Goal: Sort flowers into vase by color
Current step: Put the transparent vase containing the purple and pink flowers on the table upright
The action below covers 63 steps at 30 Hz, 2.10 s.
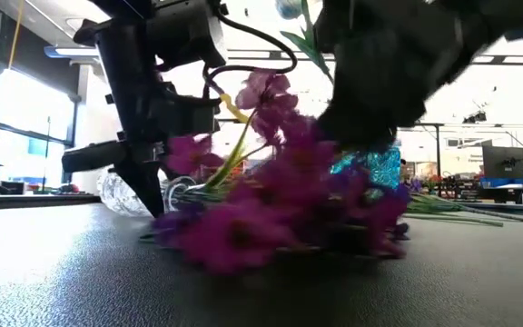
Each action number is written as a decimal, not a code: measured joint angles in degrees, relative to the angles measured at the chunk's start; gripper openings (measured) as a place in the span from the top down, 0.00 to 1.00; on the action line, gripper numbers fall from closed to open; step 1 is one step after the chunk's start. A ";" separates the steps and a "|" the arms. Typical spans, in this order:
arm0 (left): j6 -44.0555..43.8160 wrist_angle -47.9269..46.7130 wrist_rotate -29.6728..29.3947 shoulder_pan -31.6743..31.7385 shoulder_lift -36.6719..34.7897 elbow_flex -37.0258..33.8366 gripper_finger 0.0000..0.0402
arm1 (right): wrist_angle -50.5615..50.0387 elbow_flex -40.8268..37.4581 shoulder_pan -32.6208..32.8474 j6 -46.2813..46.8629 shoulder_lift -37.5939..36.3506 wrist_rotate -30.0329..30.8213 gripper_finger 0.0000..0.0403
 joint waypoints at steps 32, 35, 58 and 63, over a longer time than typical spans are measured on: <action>-6.34 12.09 5.85 -1.42 -8.86 -9.44 0.66 | -48.17 17.09 12.81 23.43 0.25 -6.31 0.79; -6.43 12.25 5.88 -1.40 -8.84 -9.44 0.65 | -45.03 17.09 11.26 19.85 3.78 -4.10 0.79; -14.97 26.54 7.91 -1.29 -13.87 -17.69 0.66 | -33.83 16.98 1.94 5.64 3.34 5.03 0.79; -18.30 32.85 9.38 -1.42 -19.73 -23.40 0.66 | -33.69 16.98 3.69 4.43 -1.28 8.42 0.79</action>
